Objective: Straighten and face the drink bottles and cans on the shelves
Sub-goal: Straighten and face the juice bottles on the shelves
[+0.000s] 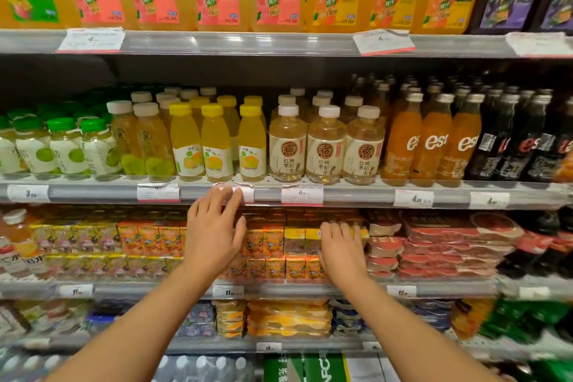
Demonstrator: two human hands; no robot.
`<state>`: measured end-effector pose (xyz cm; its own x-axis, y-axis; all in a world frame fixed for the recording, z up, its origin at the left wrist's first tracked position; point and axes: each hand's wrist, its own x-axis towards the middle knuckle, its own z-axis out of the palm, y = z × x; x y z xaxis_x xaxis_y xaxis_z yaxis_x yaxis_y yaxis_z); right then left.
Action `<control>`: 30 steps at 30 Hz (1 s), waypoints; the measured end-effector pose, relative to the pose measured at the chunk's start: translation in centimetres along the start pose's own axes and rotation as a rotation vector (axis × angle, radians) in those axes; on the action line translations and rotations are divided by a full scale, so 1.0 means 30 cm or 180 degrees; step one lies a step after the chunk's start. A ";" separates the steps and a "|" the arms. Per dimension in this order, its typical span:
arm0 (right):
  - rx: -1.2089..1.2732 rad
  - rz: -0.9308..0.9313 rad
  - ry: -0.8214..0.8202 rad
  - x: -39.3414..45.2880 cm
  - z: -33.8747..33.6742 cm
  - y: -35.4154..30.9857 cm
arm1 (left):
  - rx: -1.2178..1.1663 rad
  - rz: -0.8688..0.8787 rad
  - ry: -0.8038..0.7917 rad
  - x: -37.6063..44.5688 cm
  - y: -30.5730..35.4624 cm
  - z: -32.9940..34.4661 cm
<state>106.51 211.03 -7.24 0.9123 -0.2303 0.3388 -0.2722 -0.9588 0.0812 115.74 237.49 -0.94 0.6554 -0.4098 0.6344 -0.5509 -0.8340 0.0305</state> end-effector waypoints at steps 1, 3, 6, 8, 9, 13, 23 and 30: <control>0.0003 -0.0011 0.0026 0.002 0.003 0.006 | 0.0036 0.0013 0.0003 -0.002 0.001 0.002; 0.0009 -0.0105 0.0044 0.010 0.011 0.029 | 0.0065 0.0031 0.0024 -0.004 0.004 0.003; 0.0111 -0.0431 0.0028 0.032 0.003 0.078 | 0.0033 -0.0056 -0.0001 -0.005 0.010 -0.006; 0.0208 -0.0697 -0.0026 0.037 -0.012 0.111 | -0.0032 -0.0142 -0.0052 -0.001 0.021 -0.015; 0.0270 -0.0811 -0.0029 0.031 -0.024 0.123 | -0.0065 -0.0163 -0.0071 0.000 0.025 -0.020; 0.0403 -0.1132 0.0137 -0.031 -0.090 0.122 | -0.0151 -0.0122 -0.0200 -0.015 0.047 -0.068; 0.1182 -0.1355 -0.0670 -0.121 -0.215 -0.248 | -0.0464 0.0432 -0.1531 -0.291 0.015 -0.117; 0.1167 -0.1679 -0.0749 -0.120 -0.280 -0.627 | -0.1026 0.0127 -0.1486 -0.418 -0.301 -0.144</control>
<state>105.78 231.30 -2.10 0.9480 0.2929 0.1248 0.3104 -0.9375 -0.1573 110.27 251.76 -5.83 0.7495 -0.6195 0.2335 -0.6617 -0.6896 0.2942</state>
